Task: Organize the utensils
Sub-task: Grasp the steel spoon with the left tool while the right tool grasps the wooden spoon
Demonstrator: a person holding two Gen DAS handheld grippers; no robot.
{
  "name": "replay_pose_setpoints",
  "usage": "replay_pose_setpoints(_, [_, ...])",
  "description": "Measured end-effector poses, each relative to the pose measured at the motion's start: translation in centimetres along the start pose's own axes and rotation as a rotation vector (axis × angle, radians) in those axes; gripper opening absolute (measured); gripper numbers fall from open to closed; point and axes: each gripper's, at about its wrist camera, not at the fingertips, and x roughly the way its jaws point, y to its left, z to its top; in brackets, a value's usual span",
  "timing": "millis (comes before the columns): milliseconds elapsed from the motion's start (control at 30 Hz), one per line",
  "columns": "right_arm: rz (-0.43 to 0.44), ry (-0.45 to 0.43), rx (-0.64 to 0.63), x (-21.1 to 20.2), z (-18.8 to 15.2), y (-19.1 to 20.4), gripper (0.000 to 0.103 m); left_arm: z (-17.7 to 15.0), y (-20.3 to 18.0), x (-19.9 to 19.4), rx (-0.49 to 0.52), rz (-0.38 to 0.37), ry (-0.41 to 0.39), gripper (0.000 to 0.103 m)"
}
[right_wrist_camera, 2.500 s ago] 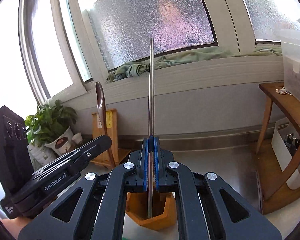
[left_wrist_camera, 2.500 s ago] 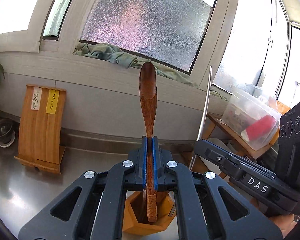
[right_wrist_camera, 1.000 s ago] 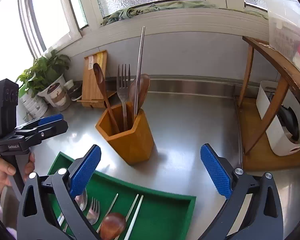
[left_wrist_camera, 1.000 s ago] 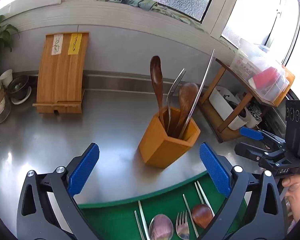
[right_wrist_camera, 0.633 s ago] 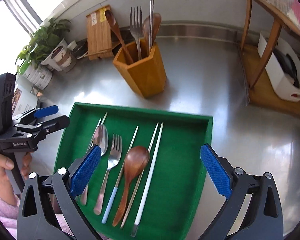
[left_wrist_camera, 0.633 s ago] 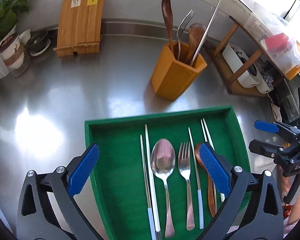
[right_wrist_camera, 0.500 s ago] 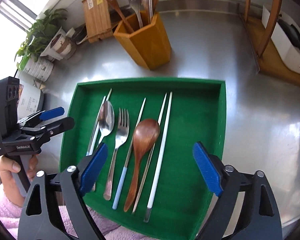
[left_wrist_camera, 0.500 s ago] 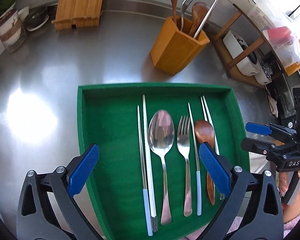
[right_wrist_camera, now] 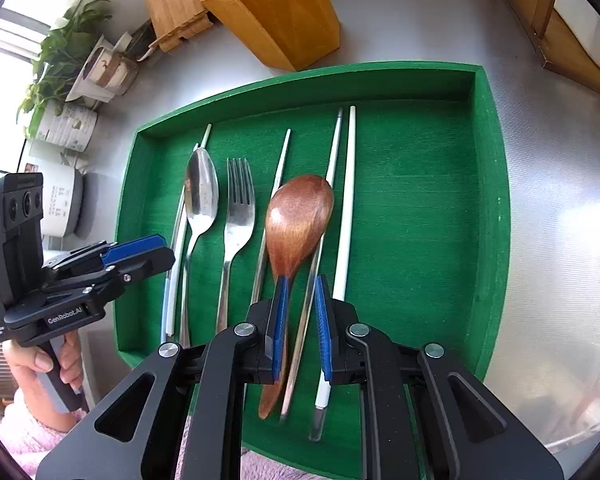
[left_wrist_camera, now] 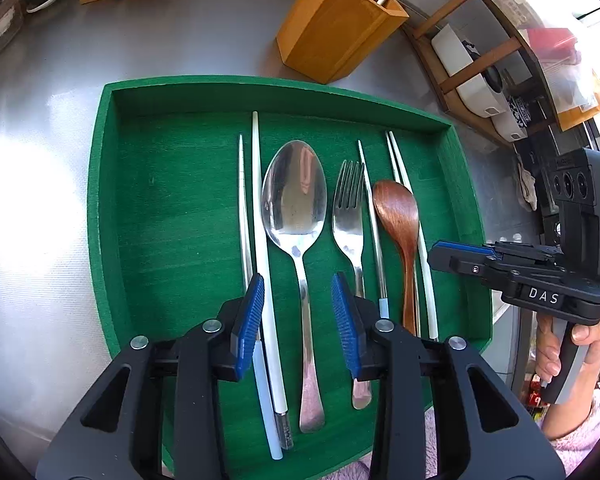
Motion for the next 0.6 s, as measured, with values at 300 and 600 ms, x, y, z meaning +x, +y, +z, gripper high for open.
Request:
replay_pose_setpoints(300, [0.004, 0.024, -0.006, 1.4, 0.3, 0.4, 0.015, 0.5, -0.5, 0.7, 0.024, 0.010, 0.019, 0.020])
replay_pose_setpoints(600, [-0.006, 0.048, -0.013, 2.3, 0.8, 0.6, 0.017, 1.0, -0.9, 1.7, 0.043, 0.049, 0.062, 0.019])
